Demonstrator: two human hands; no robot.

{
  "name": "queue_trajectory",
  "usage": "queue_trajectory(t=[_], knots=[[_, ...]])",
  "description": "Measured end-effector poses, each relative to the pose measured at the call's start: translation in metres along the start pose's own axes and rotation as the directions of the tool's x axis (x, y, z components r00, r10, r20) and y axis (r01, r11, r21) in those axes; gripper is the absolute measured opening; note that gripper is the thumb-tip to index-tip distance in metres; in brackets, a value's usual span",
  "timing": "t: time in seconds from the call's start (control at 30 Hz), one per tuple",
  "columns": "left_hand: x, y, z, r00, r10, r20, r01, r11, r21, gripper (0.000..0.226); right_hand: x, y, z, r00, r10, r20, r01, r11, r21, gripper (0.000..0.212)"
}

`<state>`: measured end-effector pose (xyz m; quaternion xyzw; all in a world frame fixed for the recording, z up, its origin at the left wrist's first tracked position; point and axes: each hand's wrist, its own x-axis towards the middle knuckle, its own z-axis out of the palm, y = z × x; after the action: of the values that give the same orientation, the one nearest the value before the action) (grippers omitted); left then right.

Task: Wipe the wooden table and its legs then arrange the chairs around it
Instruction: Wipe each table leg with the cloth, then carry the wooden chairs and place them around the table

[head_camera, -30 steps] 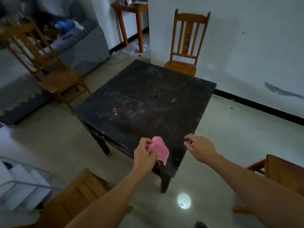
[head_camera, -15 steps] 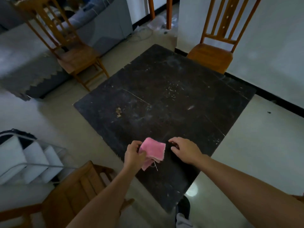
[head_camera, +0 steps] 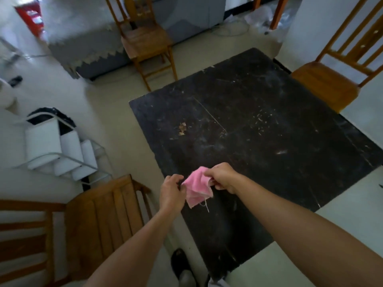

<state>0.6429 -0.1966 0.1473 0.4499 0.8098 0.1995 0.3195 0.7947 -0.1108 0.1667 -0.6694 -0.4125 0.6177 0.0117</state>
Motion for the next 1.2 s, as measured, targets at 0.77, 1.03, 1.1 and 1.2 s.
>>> queue_trajectory(t=[0.77,1.03,1.1,1.2], knots=[[-0.065,-0.131,-0.148,0.963,-0.221,-0.154,0.208,0.973,-0.095,0.018,-0.041,-0.066,0.101,0.81,-0.586,0.0,0.284,0.393,-0.875,0.037],[-0.099,-0.186,-0.265,0.909,-0.204,-0.363,0.225,0.974,0.017,0.021,-0.091,-0.096,0.198,0.733,-0.638,0.237,0.45,0.193,-0.872,0.037],[-0.101,-0.199,-0.305,0.9,-0.168,-0.403,0.214,0.974,0.074,0.021,-0.103,-0.102,0.229,0.727,-0.617,0.301,0.501,0.177,-0.847,0.039],[-0.103,-0.227,-0.374,0.889,-0.073,-0.452,0.19,0.957,0.219,0.022,-0.123,-0.117,0.286,0.691,-0.603,0.398,0.574,0.124,-0.809,0.038]])
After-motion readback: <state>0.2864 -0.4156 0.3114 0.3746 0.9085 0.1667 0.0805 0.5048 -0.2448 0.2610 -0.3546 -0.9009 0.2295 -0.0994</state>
